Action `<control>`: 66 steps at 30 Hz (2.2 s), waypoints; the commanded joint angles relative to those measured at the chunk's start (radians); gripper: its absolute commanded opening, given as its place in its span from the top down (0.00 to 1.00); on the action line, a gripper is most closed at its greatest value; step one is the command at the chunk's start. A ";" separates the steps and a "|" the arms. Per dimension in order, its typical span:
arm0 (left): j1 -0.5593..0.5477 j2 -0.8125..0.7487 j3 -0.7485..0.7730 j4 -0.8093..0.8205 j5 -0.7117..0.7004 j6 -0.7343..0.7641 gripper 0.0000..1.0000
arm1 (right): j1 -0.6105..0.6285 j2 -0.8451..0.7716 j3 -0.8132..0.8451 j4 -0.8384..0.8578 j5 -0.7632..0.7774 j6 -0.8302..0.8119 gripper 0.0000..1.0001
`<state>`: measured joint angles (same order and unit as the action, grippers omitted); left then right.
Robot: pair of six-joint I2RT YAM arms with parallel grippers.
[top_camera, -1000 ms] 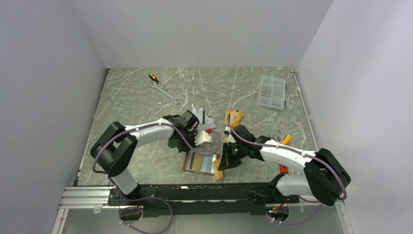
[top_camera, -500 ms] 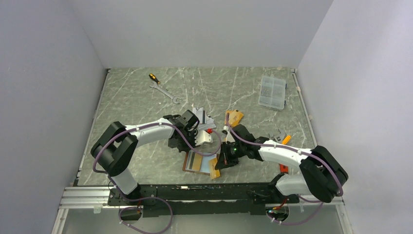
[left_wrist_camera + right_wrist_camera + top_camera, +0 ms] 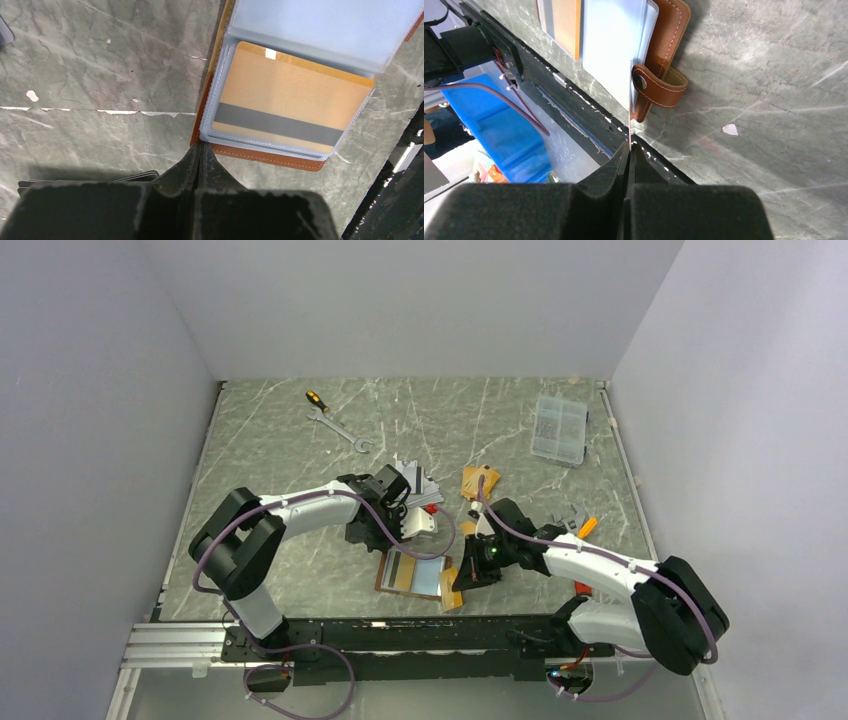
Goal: Put the credit cards into the card holder
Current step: Turn over the card slot in the card holder.
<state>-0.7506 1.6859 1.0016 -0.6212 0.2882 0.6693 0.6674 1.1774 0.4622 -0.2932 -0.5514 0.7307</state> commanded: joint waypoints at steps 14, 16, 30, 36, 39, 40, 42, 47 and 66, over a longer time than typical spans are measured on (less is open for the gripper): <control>-0.018 0.060 -0.012 -0.037 0.007 0.022 1.00 | -0.002 0.086 0.021 0.057 -0.026 -0.027 1.00; -0.017 0.061 -0.013 -0.038 0.008 0.023 1.00 | -0.002 0.096 0.020 0.064 -0.030 -0.026 1.00; -0.018 0.054 -0.006 -0.051 0.018 0.026 1.00 | -0.002 0.188 0.031 0.112 -0.019 -0.022 1.00; -0.018 0.015 0.006 -0.079 0.051 0.027 1.00 | -0.002 0.236 0.050 0.150 -0.022 -0.020 1.00; -0.018 -0.016 0.052 -0.112 0.091 0.025 1.00 | -0.002 0.239 0.049 0.161 -0.023 -0.018 1.00; -0.019 -0.021 0.073 -0.125 0.119 0.021 1.00 | -0.003 0.236 0.050 0.162 -0.022 -0.018 1.00; -0.020 -0.025 0.116 -0.141 0.178 0.010 1.00 | -0.003 0.233 0.049 0.167 -0.022 -0.015 1.00; -0.045 -0.011 0.160 -0.088 0.278 -0.048 0.97 | 0.000 0.249 0.056 0.193 -0.032 -0.006 1.00; -0.022 -0.079 0.100 0.007 -0.034 -0.042 1.00 | -0.002 0.225 0.028 0.247 -0.066 0.007 1.00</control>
<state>-0.7963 1.6958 1.0950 -0.6392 0.3931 0.5873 0.6662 1.4078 0.4942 -0.0841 -0.6468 0.7372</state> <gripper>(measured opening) 0.010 0.009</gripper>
